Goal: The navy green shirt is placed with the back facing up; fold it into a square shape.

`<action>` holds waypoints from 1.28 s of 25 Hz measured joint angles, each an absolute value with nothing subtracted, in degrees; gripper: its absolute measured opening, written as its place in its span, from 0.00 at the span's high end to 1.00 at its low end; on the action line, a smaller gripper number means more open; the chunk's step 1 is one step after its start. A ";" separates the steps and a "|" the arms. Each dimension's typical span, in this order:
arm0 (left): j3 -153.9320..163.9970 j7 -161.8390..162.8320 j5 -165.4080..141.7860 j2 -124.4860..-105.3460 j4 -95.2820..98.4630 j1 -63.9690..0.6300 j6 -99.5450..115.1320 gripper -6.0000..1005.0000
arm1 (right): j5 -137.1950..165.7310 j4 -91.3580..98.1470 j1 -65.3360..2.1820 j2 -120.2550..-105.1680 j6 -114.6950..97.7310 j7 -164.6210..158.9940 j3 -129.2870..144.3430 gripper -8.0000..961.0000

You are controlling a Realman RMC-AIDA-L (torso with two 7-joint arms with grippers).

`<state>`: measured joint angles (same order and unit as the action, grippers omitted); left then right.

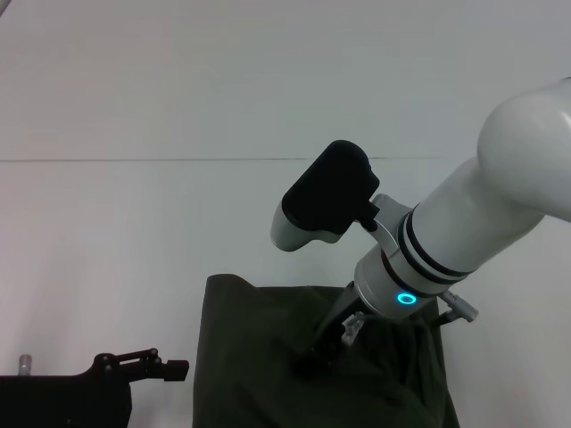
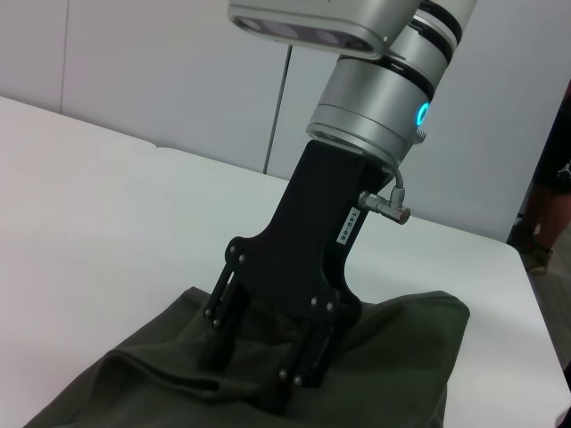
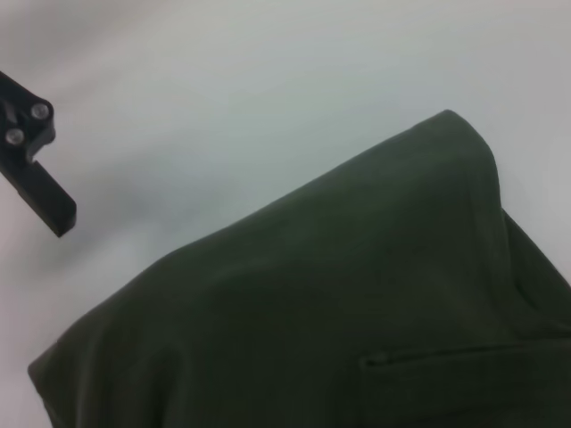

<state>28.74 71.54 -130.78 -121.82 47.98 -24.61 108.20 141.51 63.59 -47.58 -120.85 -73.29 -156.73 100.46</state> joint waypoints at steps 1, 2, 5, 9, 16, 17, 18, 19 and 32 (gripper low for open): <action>28.74 71.54 -130.78 -121.82 47.99 -24.61 108.15 0.07 | 141.51 63.75 -47.58 -120.85 -73.27 -156.77 100.47 0.33; 28.74 71.54 -130.78 -121.82 47.98 -24.61 108.10 0.07 | 141.51 63.92 -47.58 -120.86 -73.27 -156.78 100.51 0.33; 28.74 71.54 -130.78 -121.82 47.98 -24.61 107.96 0.07 | 141.51 64.15 -47.59 -120.90 -73.46 -156.76 100.96 0.40; 28.74 71.54 -130.77 -121.82 47.98 -24.61 107.92 0.07 | 141.51 64.17 -47.65 -120.93 -73.67 -156.78 101.13 0.52; 28.74 71.54 -130.79 -121.82 47.99 -24.61 107.84 0.07 | 141.51 64.23 -47.78 -120.94 -73.78 -156.86 101.11 0.80; 28.74 71.54 -130.79 -121.82 47.99 -24.61 107.84 0.07 | 141.51 64.24 -47.80 -120.93 -73.82 -156.86 101.10 0.82; 28.74 71.54 -130.79 -121.82 47.99 -24.61 107.83 0.07 | 141.51 64.26 -47.82 -120.91 -73.86 -156.86 101.08 0.84; 28.74 71.55 -130.79 -121.82 47.99 -24.61 107.83 0.07 | 141.50 64.41 -47.81 -120.88 -73.93 -156.90 100.99 0.87; 28.56 71.46 -130.63 -121.82 47.99 -24.34 107.84 0.07 | 141.55 70.65 -43.65 -120.32 -75.09 -160.43 99.96 0.96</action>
<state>28.56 71.46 -130.63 -121.82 47.99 -24.34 107.84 141.55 70.65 -43.65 -120.32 -75.09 -160.43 99.96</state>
